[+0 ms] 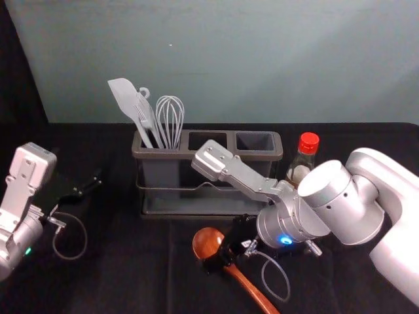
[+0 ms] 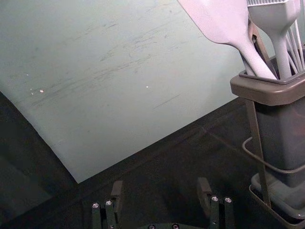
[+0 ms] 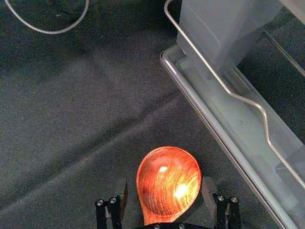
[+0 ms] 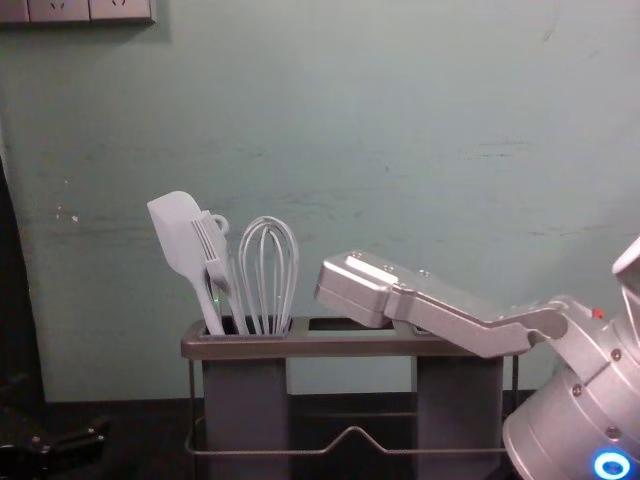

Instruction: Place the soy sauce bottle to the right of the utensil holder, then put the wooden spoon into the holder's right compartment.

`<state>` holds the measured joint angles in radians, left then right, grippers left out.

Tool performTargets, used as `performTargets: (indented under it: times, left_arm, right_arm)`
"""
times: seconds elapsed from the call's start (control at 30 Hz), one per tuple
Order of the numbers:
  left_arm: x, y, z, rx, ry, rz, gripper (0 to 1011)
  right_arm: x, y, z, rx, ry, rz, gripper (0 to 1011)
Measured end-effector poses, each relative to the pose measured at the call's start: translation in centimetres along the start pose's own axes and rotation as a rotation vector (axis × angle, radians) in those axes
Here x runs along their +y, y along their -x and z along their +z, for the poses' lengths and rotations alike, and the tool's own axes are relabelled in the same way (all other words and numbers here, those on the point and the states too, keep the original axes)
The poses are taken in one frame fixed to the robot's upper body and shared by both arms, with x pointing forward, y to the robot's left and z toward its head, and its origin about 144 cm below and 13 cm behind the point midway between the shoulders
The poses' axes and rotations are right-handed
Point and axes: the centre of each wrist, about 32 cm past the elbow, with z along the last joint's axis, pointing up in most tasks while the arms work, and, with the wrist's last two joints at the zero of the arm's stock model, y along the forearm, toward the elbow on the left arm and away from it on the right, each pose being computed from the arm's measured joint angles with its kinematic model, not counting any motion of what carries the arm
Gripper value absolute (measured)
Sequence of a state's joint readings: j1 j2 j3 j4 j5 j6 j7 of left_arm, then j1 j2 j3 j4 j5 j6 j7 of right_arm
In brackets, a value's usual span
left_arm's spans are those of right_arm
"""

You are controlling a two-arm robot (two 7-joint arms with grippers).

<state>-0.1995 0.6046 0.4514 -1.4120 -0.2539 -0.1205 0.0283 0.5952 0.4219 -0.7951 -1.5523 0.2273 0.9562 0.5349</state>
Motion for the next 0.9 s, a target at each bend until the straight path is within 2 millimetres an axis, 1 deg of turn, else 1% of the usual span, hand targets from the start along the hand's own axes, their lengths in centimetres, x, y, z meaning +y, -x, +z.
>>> performTargets:
  times: [0.9]
  left_arm:
    - [0.0, 0.0, 0.0, 0.0, 0.0, 0.0, 1012]
  right_arm:
    - [0.8, 0.43, -0.05, -0.017, 0.004, 0.007, 1003]
